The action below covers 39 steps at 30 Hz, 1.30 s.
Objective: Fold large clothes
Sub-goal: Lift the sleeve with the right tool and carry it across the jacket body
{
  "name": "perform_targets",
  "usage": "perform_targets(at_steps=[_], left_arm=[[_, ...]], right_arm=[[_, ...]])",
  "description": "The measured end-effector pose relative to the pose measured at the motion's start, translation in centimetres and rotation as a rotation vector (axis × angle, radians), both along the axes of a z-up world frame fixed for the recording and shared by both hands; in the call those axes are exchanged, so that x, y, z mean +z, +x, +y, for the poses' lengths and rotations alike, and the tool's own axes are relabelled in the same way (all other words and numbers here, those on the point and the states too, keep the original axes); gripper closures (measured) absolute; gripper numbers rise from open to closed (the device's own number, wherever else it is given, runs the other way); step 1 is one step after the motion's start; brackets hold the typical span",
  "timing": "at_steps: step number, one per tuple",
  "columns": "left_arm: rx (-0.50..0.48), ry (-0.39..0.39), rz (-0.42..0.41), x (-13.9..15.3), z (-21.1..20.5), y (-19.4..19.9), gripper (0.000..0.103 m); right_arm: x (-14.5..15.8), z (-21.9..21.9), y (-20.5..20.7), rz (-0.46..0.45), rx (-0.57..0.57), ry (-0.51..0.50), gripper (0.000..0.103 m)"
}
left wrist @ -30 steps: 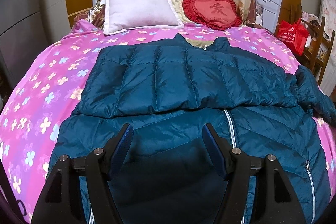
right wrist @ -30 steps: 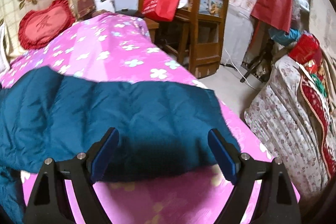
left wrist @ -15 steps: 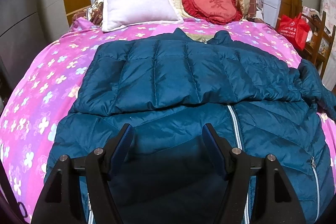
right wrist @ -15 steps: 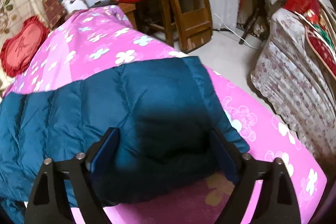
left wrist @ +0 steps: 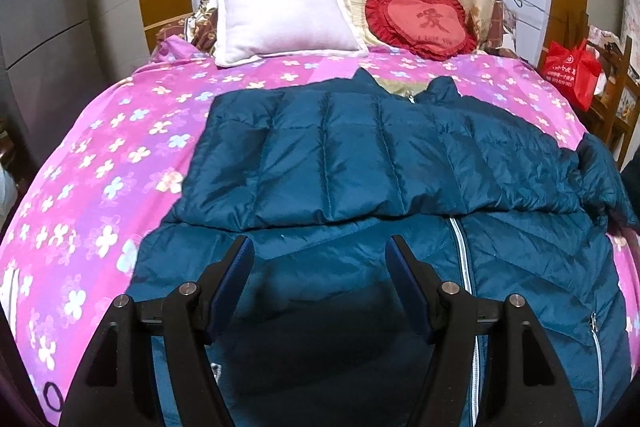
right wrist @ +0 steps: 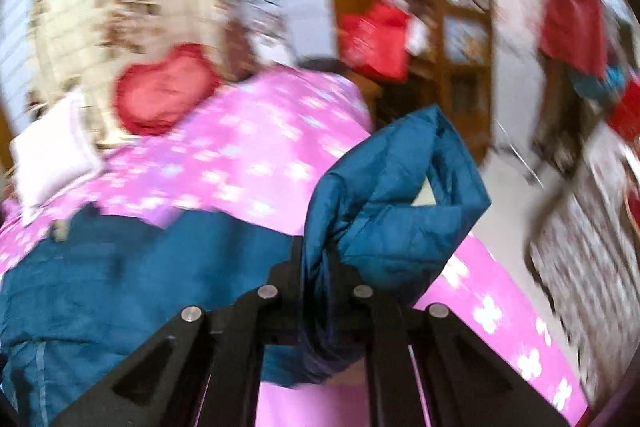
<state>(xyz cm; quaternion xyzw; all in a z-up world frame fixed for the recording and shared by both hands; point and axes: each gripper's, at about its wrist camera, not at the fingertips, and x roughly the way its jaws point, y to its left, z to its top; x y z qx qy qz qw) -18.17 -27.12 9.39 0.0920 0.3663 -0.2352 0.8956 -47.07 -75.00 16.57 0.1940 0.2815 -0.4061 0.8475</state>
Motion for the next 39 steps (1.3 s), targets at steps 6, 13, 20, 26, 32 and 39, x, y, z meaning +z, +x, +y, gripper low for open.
perform_targets(at_steps=[6,13,20,26,32,39], left_arm=[[0.025,-0.019,-0.008,0.8,1.7,0.6,0.056],[0.062,-0.059,0.016,1.1,4.1,2.0,0.056],[0.086,-0.075,0.03,1.0,5.2,2.7,0.056],[0.074,-0.07,0.036,0.7,4.5,2.5,0.056],[0.052,-0.04,0.035,0.1,2.8,2.2,0.056],[0.036,-0.032,0.013,0.5,2.5,1.9,0.056]], right_arm=[[6.2,8.8,9.0,-0.013,0.278,-0.106,0.099],[8.2,16.7,17.8,-0.009,0.484,-0.129,0.099],[5.6,13.5,15.6,0.041,0.378,-0.038,0.012],[1.4,6.6,10.4,0.106,0.176,-0.008,0.012],[-4.3,3.7,7.8,0.037,0.162,0.144,0.012],[-9.2,2.0,8.9,0.05,0.073,0.271,0.089]])
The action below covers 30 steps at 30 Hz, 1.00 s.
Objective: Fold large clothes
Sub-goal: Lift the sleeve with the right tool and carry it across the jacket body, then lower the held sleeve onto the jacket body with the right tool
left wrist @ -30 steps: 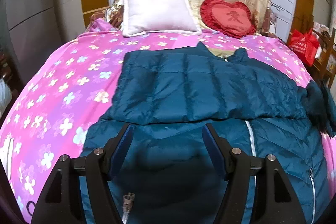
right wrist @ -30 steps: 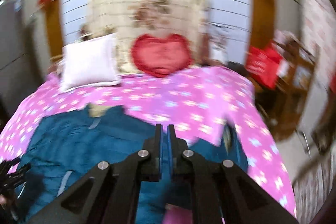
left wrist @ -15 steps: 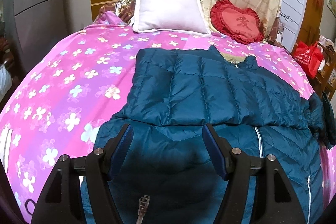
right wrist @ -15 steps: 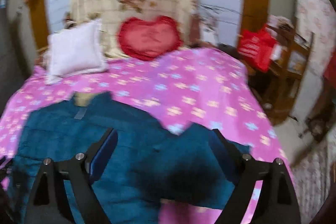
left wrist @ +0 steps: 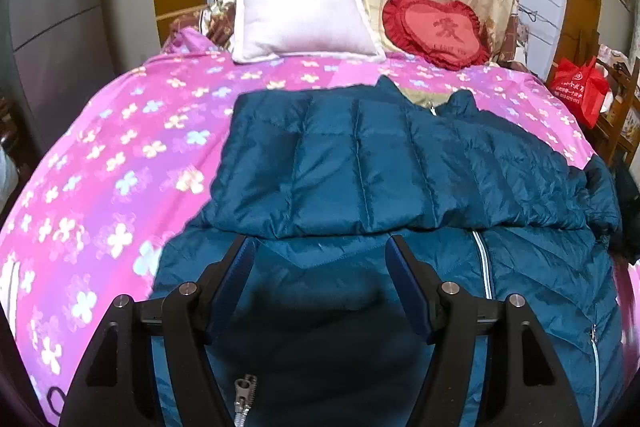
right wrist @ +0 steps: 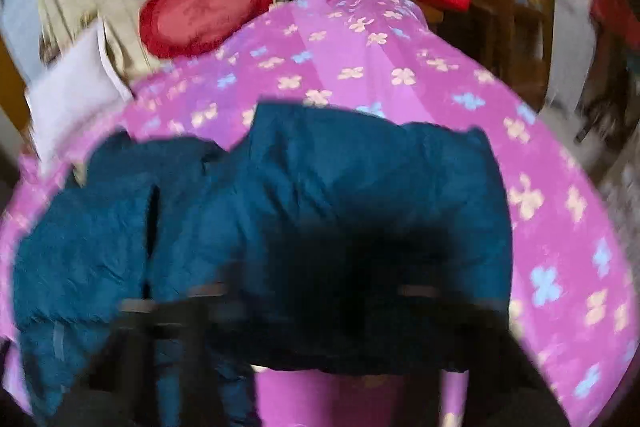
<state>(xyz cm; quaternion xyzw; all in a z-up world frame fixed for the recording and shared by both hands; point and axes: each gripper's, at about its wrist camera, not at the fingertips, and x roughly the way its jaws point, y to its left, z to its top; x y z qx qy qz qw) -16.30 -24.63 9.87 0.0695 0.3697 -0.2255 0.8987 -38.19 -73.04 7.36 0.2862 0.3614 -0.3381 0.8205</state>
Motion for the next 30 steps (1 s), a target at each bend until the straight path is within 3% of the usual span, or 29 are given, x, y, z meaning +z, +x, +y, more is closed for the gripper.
perform_targets(at_steps=[4,8,12,16,22,26,30], left_arm=[[0.026,-0.013,-0.003,0.5,1.0,0.5,0.056],[0.065,-0.061,0.009,1.3,2.5,1.3,0.056],[0.101,-0.064,-0.003,1.8,3.6,1.9,0.056],[0.134,-0.089,0.025,1.8,5.2,3.0,0.056],[0.194,-0.154,0.053,1.9,7.8,4.8,0.056],[0.225,-0.195,0.088,1.3,9.1,6.1,0.056],[0.234,-0.204,0.096,0.9,9.5,6.9,0.056]], right_arm=[[3.5,0.8,-1.3,-0.116,0.042,-0.004,0.092],[9.5,3.5,-0.1,-0.272,0.151,-0.004,0.092],[14.1,7.9,4.4,-0.379,0.324,0.019,0.092],[15.6,13.2,10.6,-0.416,0.489,0.074,0.092],[13.0,23.1,21.4,-0.368,0.712,0.183,0.092],[8.6,27.8,27.2,-0.335,0.773,0.284,0.092],[2.3,31.4,32.4,-0.253,0.779,0.386,0.091]])
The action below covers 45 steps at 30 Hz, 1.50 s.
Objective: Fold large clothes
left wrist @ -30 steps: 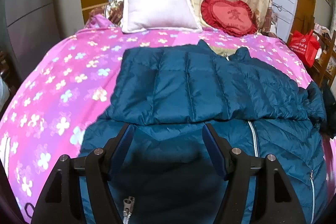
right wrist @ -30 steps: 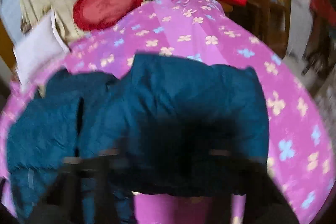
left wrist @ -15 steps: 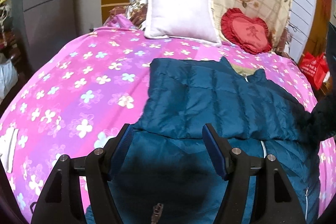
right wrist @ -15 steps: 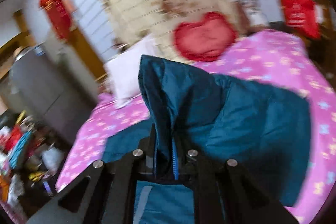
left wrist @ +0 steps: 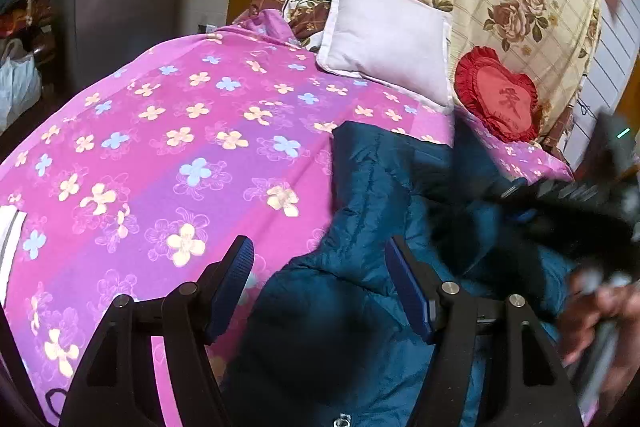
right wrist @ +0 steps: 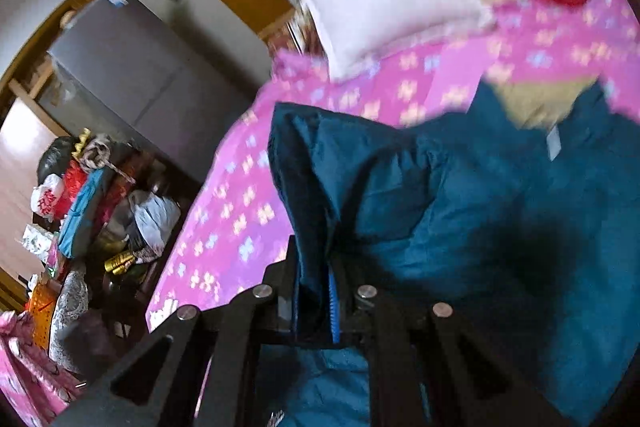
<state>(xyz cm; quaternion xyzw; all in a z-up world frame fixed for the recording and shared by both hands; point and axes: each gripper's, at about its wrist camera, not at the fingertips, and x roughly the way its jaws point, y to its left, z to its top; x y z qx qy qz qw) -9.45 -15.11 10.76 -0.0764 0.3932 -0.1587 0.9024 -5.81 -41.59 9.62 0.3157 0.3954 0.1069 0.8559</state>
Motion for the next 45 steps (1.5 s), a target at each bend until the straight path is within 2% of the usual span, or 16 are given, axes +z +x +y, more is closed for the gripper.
perform_targets(at_steps=[3,5,6,10,14,19,20,21,24,28,33,35,38,40,42,45], left_arm=[[-0.008,-0.048,0.01,-0.1,0.3,0.3,0.056],[-0.026,-0.095,0.011,0.0,0.3,0.3,0.056],[-0.036,-0.111,0.009,0.1,0.1,0.2,0.056],[-0.116,-0.146,0.003,0.1,-1.9,-0.6,0.051],[-0.134,-0.128,0.037,-1.0,-4.4,0.0,0.05],[-0.13,-0.079,0.109,-3.5,-7.8,2.1,0.053],[-0.132,-0.082,0.114,-3.8,-8.2,2.4,0.066],[-0.137,-0.079,0.124,-4.0,-8.7,2.8,0.09],[-0.162,-0.056,0.146,-3.8,-10.2,3.3,0.103],[-0.165,-0.002,0.063,-2.5,-9.8,1.9,0.103],[-0.212,0.059,0.097,-4.6,-10.1,1.7,0.103],[-0.224,0.091,0.078,-4.1,-10.2,1.4,0.101],[-0.196,0.096,0.084,-2.7,-9.5,1.3,0.09],[-0.171,0.065,0.029,-1.2,-8.9,0.9,0.084],[-0.15,0.059,-0.035,-0.1,-9.1,0.7,0.067],[-0.154,0.072,-0.063,0.3,-10.7,1.1,0.066]], right_arm=[[-5.0,0.8,1.7,0.115,0.011,0.081,0.071],[-6.2,0.4,1.3,0.141,-0.002,0.124,0.055],[-5.7,-0.1,0.5,0.11,-0.006,0.132,0.048],[-1.3,-2.8,-4.0,-0.006,-0.016,0.071,0.045],[3.1,-7.3,-10.8,-0.061,-0.117,-0.112,0.034],[5.2,-13.7,-19.5,-0.002,-0.298,-0.322,0.032],[5.2,-14.7,-20.9,0.006,-0.329,-0.339,0.032],[5.1,-16.0,-22.5,0.016,-0.368,-0.358,0.032],[3.6,-18.7,-24.7,0.07,-0.438,-0.376,0.032],[1.1,-19.6,-22.7,0.12,-0.442,-0.447,0.039],[-3.6,-21.0,-17.2,0.187,-0.466,-0.553,0.051],[-5.6,-22.2,-16.0,0.212,-0.499,-0.512,0.051],[-5.0,-21.8,-15.9,0.222,-0.52,-0.519,0.051],[-4.1,-21.1,-16.6,0.217,-0.498,-0.537,0.05],[-2.4,-20.2,-17.7,0.172,-0.488,-0.505,0.049],[-0.2,-18.5,-17.5,0.106,-0.458,-0.495,0.037]])
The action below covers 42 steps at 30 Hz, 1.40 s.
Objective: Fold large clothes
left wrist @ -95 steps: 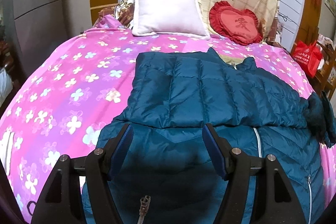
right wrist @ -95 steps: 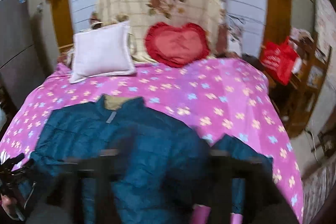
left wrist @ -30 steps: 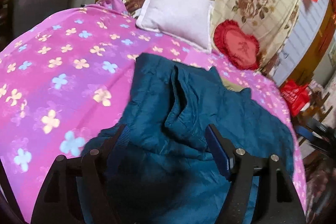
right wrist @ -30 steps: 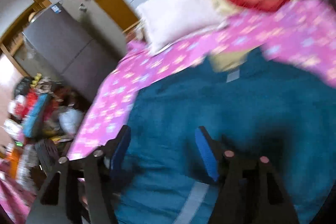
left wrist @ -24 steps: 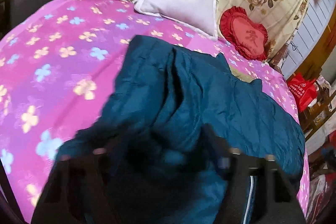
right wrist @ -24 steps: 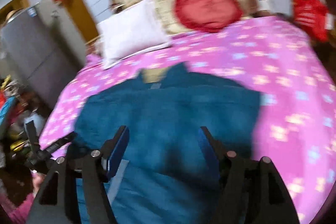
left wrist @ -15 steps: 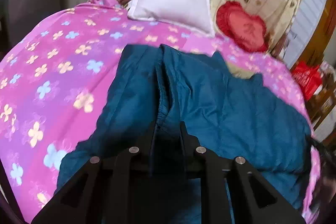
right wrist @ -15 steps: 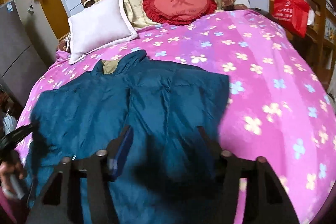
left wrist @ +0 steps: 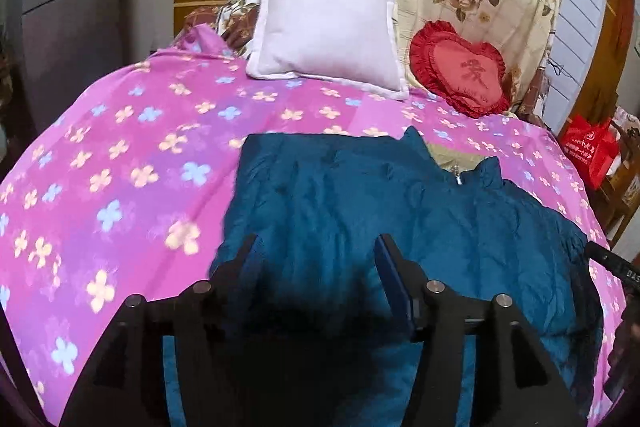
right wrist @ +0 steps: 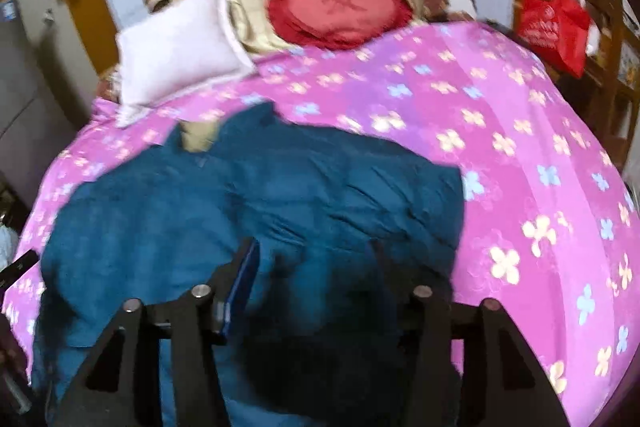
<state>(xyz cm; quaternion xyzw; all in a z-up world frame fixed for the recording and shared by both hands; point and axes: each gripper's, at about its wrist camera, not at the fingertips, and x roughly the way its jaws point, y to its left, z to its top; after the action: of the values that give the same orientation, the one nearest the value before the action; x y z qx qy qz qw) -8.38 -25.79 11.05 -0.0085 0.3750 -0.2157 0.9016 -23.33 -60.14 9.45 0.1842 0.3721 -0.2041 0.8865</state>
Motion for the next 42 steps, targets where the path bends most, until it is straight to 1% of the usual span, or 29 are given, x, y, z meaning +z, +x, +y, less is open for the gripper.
perform_targets(at_steps=[1,3,5,7,8,10,12,15,17,18,20,22,24,26,27,29,31,32,33,34,36,38,40,42], left_arm=[[-0.007,0.008,0.0,-0.1,-0.6,0.2,0.066],[-0.013,0.051,-0.014,-0.9,-2.3,0.7,0.066],[-0.015,0.121,-0.017,-2.2,-3.9,1.4,0.066],[-0.019,0.18,0.002,-3.8,-5.1,2.1,0.066],[-0.019,0.184,0.003,-4.3,-5.2,2.2,0.066],[-0.018,0.166,-0.004,-4.8,-5.3,2.2,0.065],[-0.016,0.18,0.001,-5.2,-5.5,2.1,0.065],[-0.015,0.204,0.004,-5.5,-5.8,2.1,0.065],[-0.014,0.206,0.004,-5.7,-5.8,2.0,0.065],[-0.013,0.204,0.005,-5.7,-5.7,2.0,0.065],[-0.013,0.203,0.006,-5.7,-5.8,1.9,0.065],[-0.011,0.203,0.007,-5.8,-5.8,1.8,0.065],[-0.011,0.204,0.007,-5.9,-5.8,1.8,0.065],[-0.013,0.204,0.008,-6.0,-5.8,1.8,0.065],[-0.012,0.21,0.005,-6.0,-5.9,1.7,0.065],[-0.012,0.219,-0.001,-6.0,-5.9,1.6,0.065],[-0.014,0.222,-0.003,-6.1,-5.9,1.6,0.065],[-0.014,0.218,-0.001,-6.2,-5.9,1.6,0.065],[-0.014,0.215,0.001,-6.2,-5.9,1.7,0.064],[-0.014,0.213,0.001,-6.3,-5.8,1.7,0.064],[-0.014,0.214,0.001,-6.3,-5.8,1.8,0.064],[-0.014,0.213,0.002,-6.3,-5.8,1.8,0.064],[-0.014,0.21,0.005,-6.4,-5.8,1.8,0.064],[-0.017,0.208,0.005,-6.5,-5.9,1.9,0.063]], right_arm=[[0.6,0.8,0.7,-0.002,0.021,-0.019,0.035],[1.0,2.2,2.6,-0.002,0.06,-0.049,0.033],[0.7,3.3,4.7,0.008,0.097,-0.066,0.033],[-0.5,4.1,7.0,0.035,0.114,-0.076,0.033],[-1.1,4.4,7.8,0.049,0.116,-0.08,0.033],[-3.1,4.9,9.5,0.098,0.114,-0.117,0.031],[-4.8,4.7,10.1,0.105,0.107,-0.146,0.028],[-5.0,4.4,10.0,0.105,0.093,-0.118,0.028],[-4.2,4.6,9.4,0.119,0.089,-0.099,0.029],[-3.5,4.8,8.7,0.109,0.09,-0.085,0.028],[-1.9,5.6,6.5,0.052,0.118,-0.066,0.029],[-1.1,6.7,4.8,0.035,0.143,-0.084,0.029],[-1.3,7.9,3.7,0.046,0.169,-0.103,0.029],[-3.0,8.7,3.7,0.098,0.196,-0.117,0.028],[-4.3,9.1,3.9,0.133,0.203,-0.145,0.027],[-5.3,9.5,4.1,0.14,0.207,-0.184,0.027],[-4.8,9.2,4.1,0.154,0.216,-0.155,0.027],[-4.3,9.0,3.8,0.151,0.22,-0.133,0.027],[-3.5,8.5,3.0,0.128,0.216,-0.118,0.027],[-2.6,8.0,2.1,0.101,0.199,-0.129,0.027],[-1.5,6.8,0.5,0.074,0.153,-0.168,0.027],[-0.9,4.7,-0.9,0.058,0.087,-0.18,0.027],[-1.5,1.9,-1.6,0.083,0.014,-0.157,0.027],[-3.1,-0.2,-1.5,0.128,-0.026,-0.131,0.027]])
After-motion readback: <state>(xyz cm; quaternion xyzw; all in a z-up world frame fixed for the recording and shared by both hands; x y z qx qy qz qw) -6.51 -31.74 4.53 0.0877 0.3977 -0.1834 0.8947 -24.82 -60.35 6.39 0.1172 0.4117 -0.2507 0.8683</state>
